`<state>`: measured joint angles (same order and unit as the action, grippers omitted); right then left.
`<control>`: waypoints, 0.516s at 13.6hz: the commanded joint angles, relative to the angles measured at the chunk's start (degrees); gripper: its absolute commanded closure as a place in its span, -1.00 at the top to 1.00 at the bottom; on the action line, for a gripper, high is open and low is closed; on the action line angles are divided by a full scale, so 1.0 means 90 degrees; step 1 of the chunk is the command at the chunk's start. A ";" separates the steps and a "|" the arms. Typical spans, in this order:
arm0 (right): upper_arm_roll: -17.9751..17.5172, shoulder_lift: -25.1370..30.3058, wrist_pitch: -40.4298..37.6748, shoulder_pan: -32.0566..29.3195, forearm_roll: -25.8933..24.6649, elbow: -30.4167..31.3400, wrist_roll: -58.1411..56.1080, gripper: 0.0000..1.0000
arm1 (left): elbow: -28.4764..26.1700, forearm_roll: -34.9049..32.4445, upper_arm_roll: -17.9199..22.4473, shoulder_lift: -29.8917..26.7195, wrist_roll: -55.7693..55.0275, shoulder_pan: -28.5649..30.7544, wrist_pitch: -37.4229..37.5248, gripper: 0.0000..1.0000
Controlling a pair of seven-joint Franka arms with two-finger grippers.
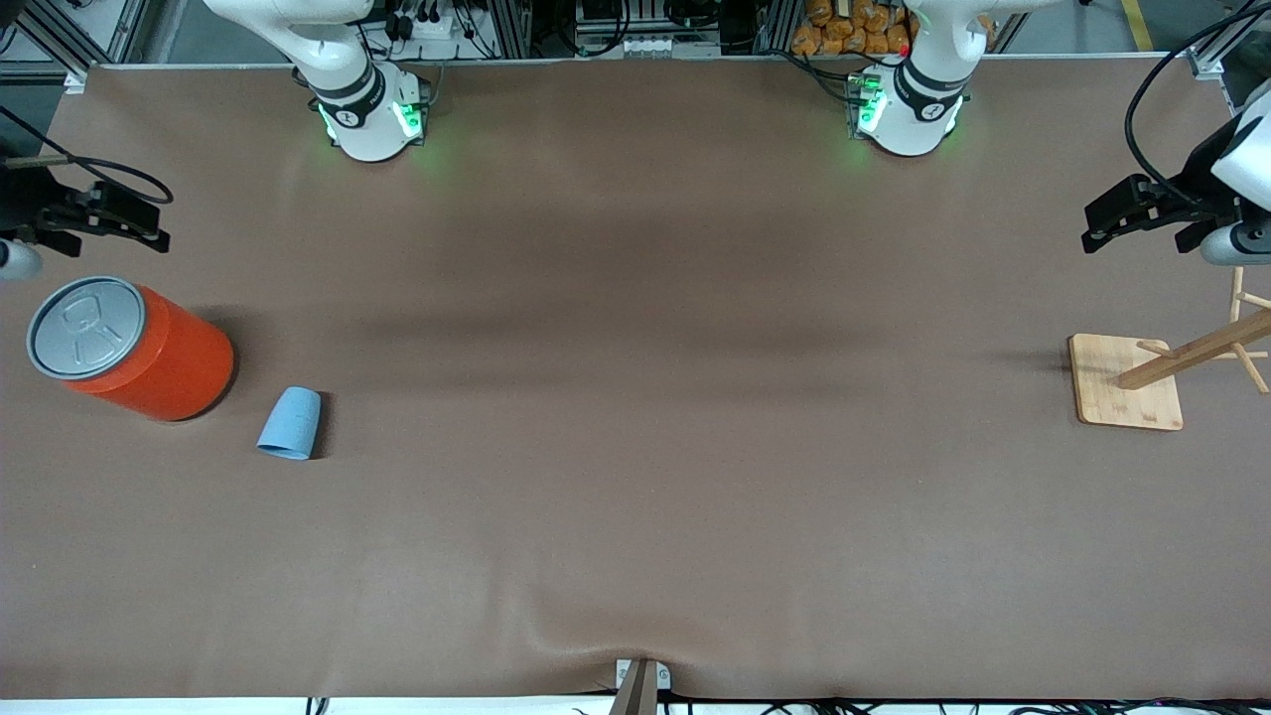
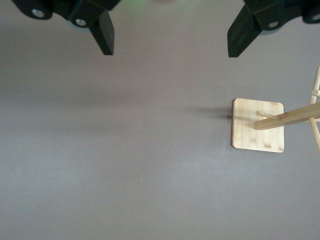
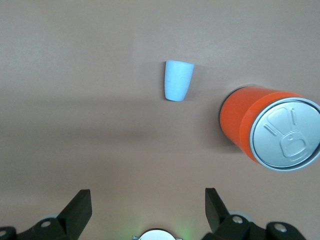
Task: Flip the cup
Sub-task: 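Move the right gripper down toward the blue cup beside the red can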
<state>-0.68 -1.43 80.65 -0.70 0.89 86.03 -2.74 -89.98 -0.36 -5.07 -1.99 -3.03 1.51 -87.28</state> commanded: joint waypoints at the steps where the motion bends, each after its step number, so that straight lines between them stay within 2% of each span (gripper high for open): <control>1: 0.0007 0.0041 -0.0191 0.0135 0.0027 -0.0135 -0.0008 1.00 | 0.0115 0.0030 -0.0023 0.0045 0.0093 0.0037 0.0118 1.00; 3: 0.0056 0.0062 -0.0348 0.0058 0.0018 -0.0242 -0.0046 1.00 | 0.0135 0.0020 -0.0023 0.0045 0.0083 0.0018 0.0118 1.00; 7: 0.0065 -0.0056 -0.0124 -0.0224 0.0028 -0.0242 0.0089 1.00 | 0.0135 0.0030 -0.0023 0.0045 0.0083 0.0018 0.0118 1.00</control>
<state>0.04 -1.50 79.44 -0.83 0.89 84.68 -2.60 -89.98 -0.36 -5.08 -1.99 -3.03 1.50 -87.28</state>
